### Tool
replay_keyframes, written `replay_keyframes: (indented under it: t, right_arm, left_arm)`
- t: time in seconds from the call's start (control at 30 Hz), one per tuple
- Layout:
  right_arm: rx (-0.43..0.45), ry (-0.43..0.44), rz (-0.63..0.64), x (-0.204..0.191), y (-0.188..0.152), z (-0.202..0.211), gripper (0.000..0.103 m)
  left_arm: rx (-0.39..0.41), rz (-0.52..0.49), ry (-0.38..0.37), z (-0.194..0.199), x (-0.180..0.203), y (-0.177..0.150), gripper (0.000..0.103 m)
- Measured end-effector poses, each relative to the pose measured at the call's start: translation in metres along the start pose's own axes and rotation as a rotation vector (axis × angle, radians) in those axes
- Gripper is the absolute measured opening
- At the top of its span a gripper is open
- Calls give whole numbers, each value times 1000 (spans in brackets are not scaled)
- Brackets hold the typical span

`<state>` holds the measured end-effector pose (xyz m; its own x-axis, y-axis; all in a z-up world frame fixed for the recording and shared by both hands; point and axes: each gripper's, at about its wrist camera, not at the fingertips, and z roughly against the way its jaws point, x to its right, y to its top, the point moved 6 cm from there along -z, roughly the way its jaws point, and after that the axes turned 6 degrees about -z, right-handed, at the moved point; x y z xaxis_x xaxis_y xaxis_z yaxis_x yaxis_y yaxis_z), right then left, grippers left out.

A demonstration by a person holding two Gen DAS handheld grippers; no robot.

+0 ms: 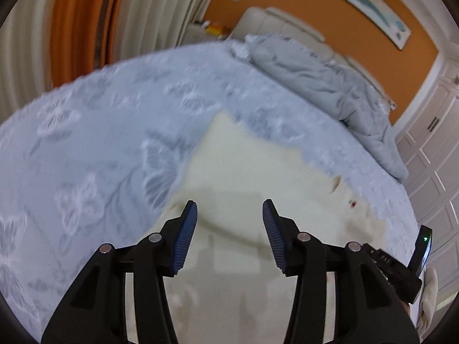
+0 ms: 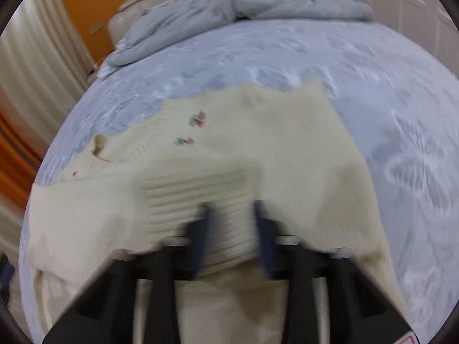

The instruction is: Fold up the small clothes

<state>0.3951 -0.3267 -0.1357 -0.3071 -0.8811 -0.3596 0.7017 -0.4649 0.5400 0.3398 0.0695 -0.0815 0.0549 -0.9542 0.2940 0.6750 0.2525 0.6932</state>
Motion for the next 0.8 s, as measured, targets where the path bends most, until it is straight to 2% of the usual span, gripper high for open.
replay_keyframes:
  t: [0.07, 0.1, 0.13, 0.17, 0.2, 0.23, 0.27, 0.3, 0.33, 0.43, 0.53, 0.6, 0.63, 0.7, 0.77, 0.8]
  right_arm:
    - [101, 58, 2, -10, 21, 29, 8]
    - [140, 59, 16, -12, 28, 38, 8]
    - [160, 22, 47, -9, 32, 37, 8]
    - [122, -31, 63, -2, 30, 23, 8]
    - [19, -102, 73, 12, 22, -5, 8]
    - [-81, -144, 76, 22, 12, -27, 8]
    - [-76, -135, 81, 24, 9, -29, 8]
    - [-35, -137, 85, 21, 13, -19, 8]
    - [26, -126, 69, 15, 20, 0, 8]
    - [131, 32, 46, -14, 22, 41, 9]
    - [46, 41, 143, -36, 5, 23, 9]
    - [-119, -68, 196, -29, -17, -32, 7]
    - [-121, -70, 203, -24, -21, -42, 4]
    - [-102, -77, 205, -30, -13, -29, 5]
    - [-60, 8, 164, -38, -8, 1, 6]
    - [-33, 18, 165, -37, -10, 20, 6]
  left_arm:
    - [4, -20, -3, -15, 12, 19, 46]
    - [-9, -27, 16, -32, 14, 26, 46]
    - [-35, -28, 44, -46, 13, 26, 46]
    - [-73, -26, 77, -63, 9, 25, 46]
    - [-136, -23, 108, -88, 3, 19, 46]
    - [-167, -21, 138, -104, -4, 12, 45]
    - [-176, -33, 153, -110, -6, 7, 45]
    - [-164, -67, 171, -114, -6, 5, 45]
    - [-145, -143, 212, -115, -1, 4, 46]
    - [-137, -158, 215, -115, -2, 1, 47]
    - [-118, -162, 218, -115, -4, -3, 47]
    - [-116, -175, 228, -115, -2, -3, 47]
    - [-121, -178, 229, -116, -2, -3, 47]
    - [-134, -180, 222, -115, -3, 0, 48]
    - [-134, -150, 198, -110, -8, 4, 47]
    - [-116, -121, 182, -97, -14, 6, 47]
